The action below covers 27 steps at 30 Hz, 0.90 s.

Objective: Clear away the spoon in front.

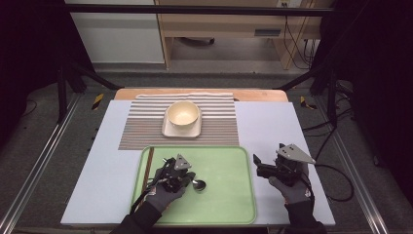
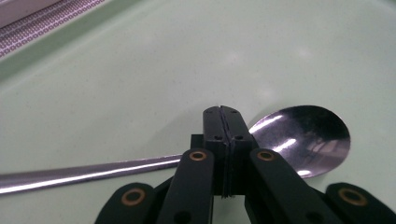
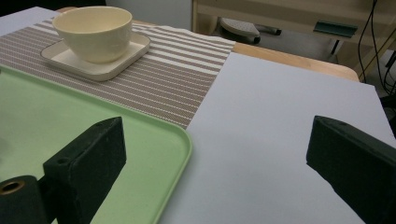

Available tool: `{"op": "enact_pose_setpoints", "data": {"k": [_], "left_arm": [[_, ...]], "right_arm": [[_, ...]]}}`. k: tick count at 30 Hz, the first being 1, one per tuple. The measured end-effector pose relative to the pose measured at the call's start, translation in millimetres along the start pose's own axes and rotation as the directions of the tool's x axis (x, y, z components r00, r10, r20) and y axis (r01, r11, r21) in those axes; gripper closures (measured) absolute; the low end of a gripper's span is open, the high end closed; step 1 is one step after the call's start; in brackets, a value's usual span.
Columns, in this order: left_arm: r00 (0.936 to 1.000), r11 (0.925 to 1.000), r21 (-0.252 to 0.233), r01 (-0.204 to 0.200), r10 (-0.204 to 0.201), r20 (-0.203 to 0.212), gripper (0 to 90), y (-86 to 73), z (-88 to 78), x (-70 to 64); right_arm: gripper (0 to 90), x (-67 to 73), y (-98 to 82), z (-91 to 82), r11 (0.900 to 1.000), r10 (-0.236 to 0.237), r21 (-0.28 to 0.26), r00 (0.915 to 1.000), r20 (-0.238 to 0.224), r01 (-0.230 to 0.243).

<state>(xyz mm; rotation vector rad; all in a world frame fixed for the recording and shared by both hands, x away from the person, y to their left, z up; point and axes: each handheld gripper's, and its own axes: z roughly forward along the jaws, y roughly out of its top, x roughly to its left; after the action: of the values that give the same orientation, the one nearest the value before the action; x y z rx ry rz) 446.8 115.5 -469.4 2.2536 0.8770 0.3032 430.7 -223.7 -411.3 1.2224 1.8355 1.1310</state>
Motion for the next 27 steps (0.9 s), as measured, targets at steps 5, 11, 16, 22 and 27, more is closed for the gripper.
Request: {"op": "enact_pose_setpoints", "data": {"k": [5, 11, 16, 22, 27], "left_arm": [[0.9999, 1.0000, 0.002, -0.009, 0.009, 0.013, 89.4, -12.2, -11.6, 1.5], [0.9996, 0.9995, 0.011, -0.028, 0.028, 0.010, 89.4, -28.4, -27.4, 3.2], [0.9998, 0.9997, 0.014, -0.021, 0.021, -0.003, 89.4, -40.0, -38.6, 8.7], [0.9999, 0.9998, 0.020, -0.010, 0.010, -0.010, 89.3, -50.3, -49.3, 16.4], [0.9999, 0.9998, 0.019, 0.001, -0.001, -0.010, 88.4, -53.3, -52.9, 17.9]], "right_arm": [[5.0, -0.3, 0.3, -0.5, 1.000, -0.003, -0.003, 1.0000, 0.001, 0.003], [5.0, 1.1, 0.0, 0.1, 1.000, -0.001, 0.003, 1.0000, -0.003, 0.001], [5.0, 1.9, -0.1, 0.8, 1.000, -0.007, 0.003, 1.0000, -0.001, 0.007], [5.0, 2.3, -0.3, 1.1, 1.000, -0.007, 0.005, 1.0000, -0.002, 0.007], [5.0, 2.6, -0.3, 1.3, 1.000, -0.011, 0.005, 0.9999, -0.002, 0.011]]}}
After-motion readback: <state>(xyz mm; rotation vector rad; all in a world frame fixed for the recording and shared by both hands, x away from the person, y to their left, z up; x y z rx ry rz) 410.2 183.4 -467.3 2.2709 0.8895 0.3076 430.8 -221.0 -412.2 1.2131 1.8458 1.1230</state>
